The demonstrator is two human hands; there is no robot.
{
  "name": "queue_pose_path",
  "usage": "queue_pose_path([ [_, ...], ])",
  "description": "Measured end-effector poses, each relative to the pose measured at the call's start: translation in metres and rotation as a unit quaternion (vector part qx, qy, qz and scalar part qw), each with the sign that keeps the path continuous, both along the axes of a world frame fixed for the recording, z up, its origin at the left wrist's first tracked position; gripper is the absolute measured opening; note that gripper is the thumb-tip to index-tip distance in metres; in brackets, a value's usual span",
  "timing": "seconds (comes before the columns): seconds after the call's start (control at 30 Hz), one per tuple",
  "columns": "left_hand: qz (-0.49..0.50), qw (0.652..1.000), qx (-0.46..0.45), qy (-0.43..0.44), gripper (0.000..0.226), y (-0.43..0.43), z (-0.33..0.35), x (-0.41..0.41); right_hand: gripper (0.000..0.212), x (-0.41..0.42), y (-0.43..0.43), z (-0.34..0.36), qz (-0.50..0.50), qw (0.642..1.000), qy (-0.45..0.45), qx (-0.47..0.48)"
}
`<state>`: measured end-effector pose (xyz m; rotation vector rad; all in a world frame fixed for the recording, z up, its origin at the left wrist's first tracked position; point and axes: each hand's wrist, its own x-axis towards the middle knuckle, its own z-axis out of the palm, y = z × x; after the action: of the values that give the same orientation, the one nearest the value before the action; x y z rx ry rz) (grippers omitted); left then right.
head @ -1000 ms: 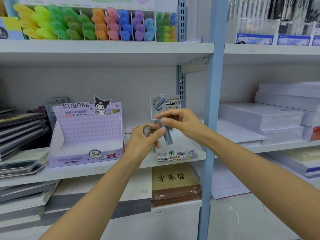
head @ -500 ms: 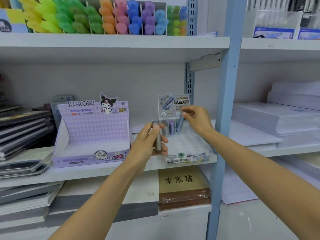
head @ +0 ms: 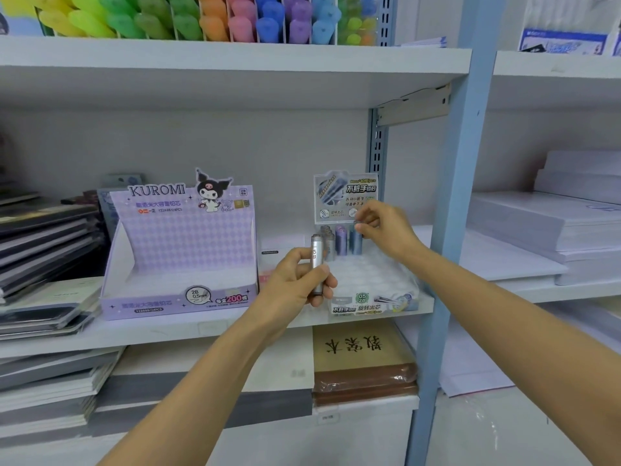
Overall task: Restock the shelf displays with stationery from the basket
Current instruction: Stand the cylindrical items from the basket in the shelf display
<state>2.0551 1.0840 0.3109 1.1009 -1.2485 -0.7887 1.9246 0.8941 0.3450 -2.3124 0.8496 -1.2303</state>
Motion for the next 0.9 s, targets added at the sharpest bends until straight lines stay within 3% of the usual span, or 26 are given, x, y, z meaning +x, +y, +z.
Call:
queue_pose_path([
  [0.2, 0.021, 1.000, 0.000, -0.009, 0.016, 0.002, 0.000, 0.001, 0.012, -0.001, 0.001, -0.005, -0.053, 0.995, 0.076, -0.037],
  [0.3, 0.039, 0.999, -0.001, -0.021, 0.021, 0.005, 0.002, 0.000, 0.018, -0.008, 0.013, 0.002, -0.046, 0.996, 0.043, -0.069],
  [0.4, 0.058, 0.998, -0.005, -0.033, 0.023, 0.007, 0.005, -0.004, 0.016, -0.013, 0.042, 0.011, 0.103, 0.993, -0.055, 0.035],
  [0.5, 0.067, 0.997, -0.018, -0.041, 0.021, 0.008, 0.009, -0.012, 0.032, -0.014, 0.072, 0.012, 0.234, 0.963, -0.057, 0.124],
  [0.67, 0.096, 0.993, -0.037, -0.064, 0.026, 0.012, 0.012, -0.022, 0.022, -0.015, 0.088, 0.018, 0.241, 0.961, -0.059, 0.121],
  [0.77, 0.178, 0.959, -0.057, -0.211, 0.033, 0.016, 0.004, -0.021, 0.019, -0.019, 0.084, 0.025, 0.199, 0.965, -0.129, 0.117],
  [0.83, 0.214, 0.896, -0.090, -0.377, 0.039, 0.024, -0.010, -0.019, 0.020, -0.019, 0.078, 0.026, 0.128, 0.978, -0.137, 0.089],
  [0.9, 0.191, 0.834, -0.097, -0.509, 0.046, 0.032, -0.025, -0.019, 0.022, -0.017, 0.071, 0.023, 0.077, 0.987, -0.124, 0.072],
])
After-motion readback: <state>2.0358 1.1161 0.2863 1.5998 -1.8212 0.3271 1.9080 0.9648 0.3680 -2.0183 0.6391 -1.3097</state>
